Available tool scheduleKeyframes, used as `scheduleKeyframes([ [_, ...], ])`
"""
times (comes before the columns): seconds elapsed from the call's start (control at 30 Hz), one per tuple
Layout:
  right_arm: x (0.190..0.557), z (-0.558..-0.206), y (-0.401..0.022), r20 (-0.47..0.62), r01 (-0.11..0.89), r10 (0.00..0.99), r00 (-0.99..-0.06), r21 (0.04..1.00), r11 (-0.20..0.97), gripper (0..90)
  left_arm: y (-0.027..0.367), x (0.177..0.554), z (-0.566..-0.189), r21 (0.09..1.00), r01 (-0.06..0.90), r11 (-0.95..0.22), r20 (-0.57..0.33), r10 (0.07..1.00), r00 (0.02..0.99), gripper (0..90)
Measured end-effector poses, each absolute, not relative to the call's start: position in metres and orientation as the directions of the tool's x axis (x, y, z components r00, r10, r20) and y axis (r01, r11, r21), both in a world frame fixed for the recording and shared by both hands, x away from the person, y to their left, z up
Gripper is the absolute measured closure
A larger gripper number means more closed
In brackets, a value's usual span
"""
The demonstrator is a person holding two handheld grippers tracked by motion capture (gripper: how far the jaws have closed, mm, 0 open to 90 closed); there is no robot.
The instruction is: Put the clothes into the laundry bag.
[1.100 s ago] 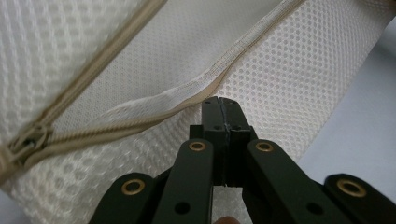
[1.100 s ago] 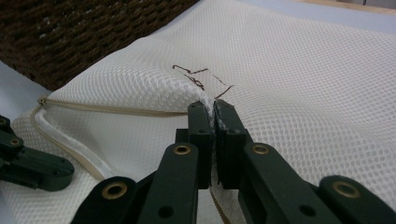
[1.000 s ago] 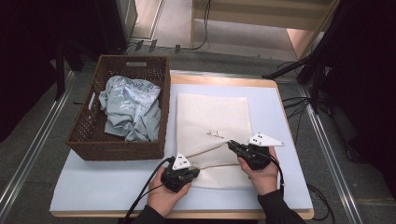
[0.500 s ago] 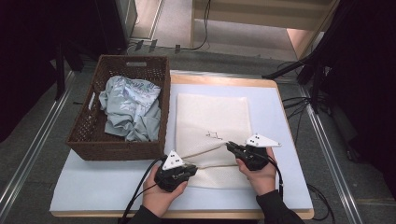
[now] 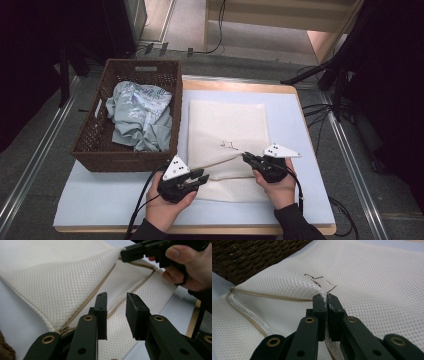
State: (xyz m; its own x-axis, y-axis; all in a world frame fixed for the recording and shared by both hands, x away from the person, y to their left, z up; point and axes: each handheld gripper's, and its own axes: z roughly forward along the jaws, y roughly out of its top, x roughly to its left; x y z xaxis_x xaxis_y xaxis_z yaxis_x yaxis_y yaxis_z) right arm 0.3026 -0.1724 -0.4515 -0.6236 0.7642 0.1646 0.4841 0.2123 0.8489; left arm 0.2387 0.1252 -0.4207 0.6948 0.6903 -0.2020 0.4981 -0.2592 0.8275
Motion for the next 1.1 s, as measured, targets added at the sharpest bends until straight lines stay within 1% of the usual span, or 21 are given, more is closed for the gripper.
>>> scheduleKeyframes([
  [0.3, 0.302, -0.452, -0.172, 0.159, 0.483, 0.766, -0.623, 0.848, 0.217, 87.1, 0.134, 0.244, -0.403, 0.846, 0.476, -0.238, -0.187, 0.704, 0.685, 71.2],
  [0.7, 0.302, -0.454, -0.17, 0.152, 0.482, 0.765, -0.625, 0.846, 0.226, 87.1, 0.155, 0.256, -0.381, 0.869, 0.456, -0.194, -0.168, 0.749, 0.641, 71.5],
  [1.1, 0.302, -0.456, -0.169, 0.147, 0.483, 0.765, -0.626, 0.844, 0.233, 87.1, 0.171, 0.271, -0.375, 0.874, 0.455, -0.17, -0.162, 0.782, 0.602, 71.4],
])
